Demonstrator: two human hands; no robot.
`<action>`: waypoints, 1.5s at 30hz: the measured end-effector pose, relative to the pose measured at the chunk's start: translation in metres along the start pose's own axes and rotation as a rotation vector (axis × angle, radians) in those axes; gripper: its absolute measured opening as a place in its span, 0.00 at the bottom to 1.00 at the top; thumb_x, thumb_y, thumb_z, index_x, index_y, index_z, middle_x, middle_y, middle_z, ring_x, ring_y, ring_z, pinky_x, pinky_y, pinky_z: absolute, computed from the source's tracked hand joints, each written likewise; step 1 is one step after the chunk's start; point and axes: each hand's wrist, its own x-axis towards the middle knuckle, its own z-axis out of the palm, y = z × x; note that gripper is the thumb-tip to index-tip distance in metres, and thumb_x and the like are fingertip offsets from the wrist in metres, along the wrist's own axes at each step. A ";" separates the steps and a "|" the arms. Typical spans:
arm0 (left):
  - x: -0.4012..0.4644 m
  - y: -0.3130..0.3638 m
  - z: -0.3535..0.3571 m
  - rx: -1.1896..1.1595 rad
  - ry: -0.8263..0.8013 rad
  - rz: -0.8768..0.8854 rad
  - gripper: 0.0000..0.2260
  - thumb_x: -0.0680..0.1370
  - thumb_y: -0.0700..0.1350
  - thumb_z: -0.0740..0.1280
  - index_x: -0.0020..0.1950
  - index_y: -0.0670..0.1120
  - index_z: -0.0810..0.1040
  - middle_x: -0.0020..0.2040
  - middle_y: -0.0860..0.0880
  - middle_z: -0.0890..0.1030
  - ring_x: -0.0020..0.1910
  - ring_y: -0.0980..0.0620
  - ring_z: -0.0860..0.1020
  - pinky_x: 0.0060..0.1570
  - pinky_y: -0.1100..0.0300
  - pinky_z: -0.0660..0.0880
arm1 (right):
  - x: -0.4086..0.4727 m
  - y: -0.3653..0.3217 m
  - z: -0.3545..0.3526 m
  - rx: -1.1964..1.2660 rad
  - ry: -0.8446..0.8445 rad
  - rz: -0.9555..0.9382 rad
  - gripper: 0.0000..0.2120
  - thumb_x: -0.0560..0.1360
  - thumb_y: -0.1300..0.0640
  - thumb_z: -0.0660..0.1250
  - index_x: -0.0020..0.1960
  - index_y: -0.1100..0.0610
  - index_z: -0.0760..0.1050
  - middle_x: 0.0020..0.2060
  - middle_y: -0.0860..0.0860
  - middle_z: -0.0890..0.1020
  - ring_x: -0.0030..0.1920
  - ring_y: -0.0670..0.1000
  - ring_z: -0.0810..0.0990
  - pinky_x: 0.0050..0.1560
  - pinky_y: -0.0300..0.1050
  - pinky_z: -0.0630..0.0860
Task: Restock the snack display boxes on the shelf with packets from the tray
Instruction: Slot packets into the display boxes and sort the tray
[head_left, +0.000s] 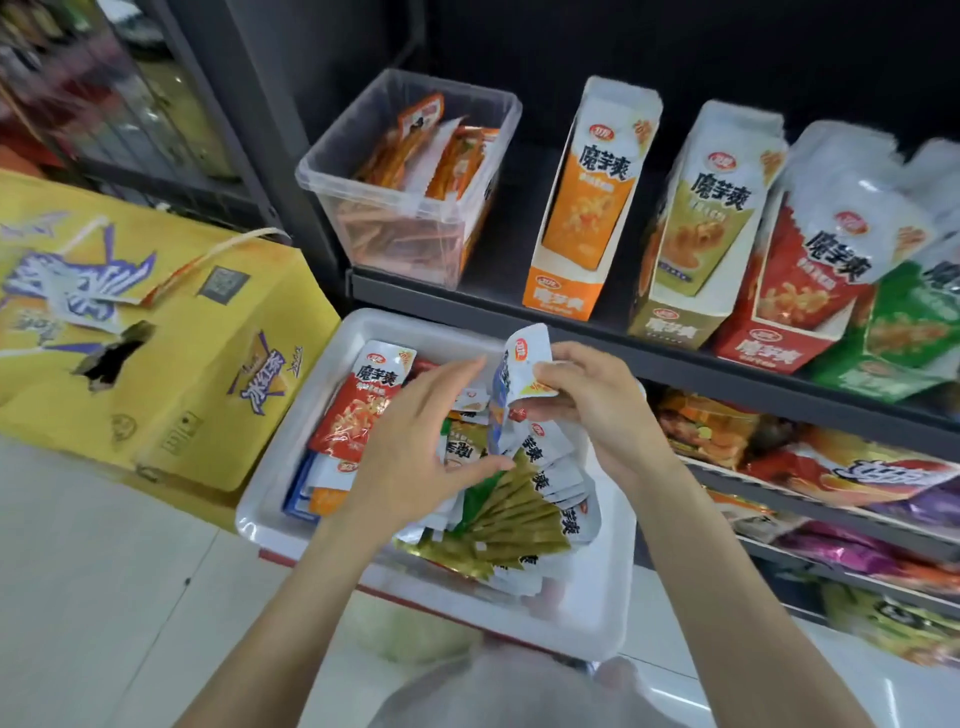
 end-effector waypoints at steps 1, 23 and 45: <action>0.003 0.005 0.005 -0.004 0.026 -0.001 0.28 0.74 0.57 0.67 0.69 0.47 0.69 0.62 0.55 0.74 0.60 0.61 0.72 0.59 0.72 0.66 | -0.005 -0.004 -0.002 0.070 -0.034 -0.002 0.06 0.78 0.63 0.62 0.52 0.61 0.77 0.38 0.53 0.85 0.38 0.51 0.85 0.43 0.42 0.80; 0.056 0.115 0.077 0.063 0.159 0.366 0.10 0.75 0.50 0.70 0.52 0.47 0.84 0.57 0.51 0.81 0.55 0.51 0.79 0.54 0.57 0.74 | -0.065 0.003 -0.106 -0.099 0.477 -0.454 0.07 0.77 0.63 0.66 0.49 0.52 0.78 0.43 0.48 0.85 0.43 0.44 0.84 0.43 0.41 0.81; 0.180 0.321 0.251 -0.220 -0.082 0.328 0.23 0.78 0.45 0.66 0.73 0.46 0.65 0.65 0.49 0.73 0.61 0.53 0.74 0.58 0.56 0.73 | -0.110 -0.037 -0.395 -0.422 1.043 -0.667 0.08 0.75 0.60 0.68 0.52 0.61 0.72 0.39 0.42 0.80 0.41 0.45 0.83 0.43 0.51 0.82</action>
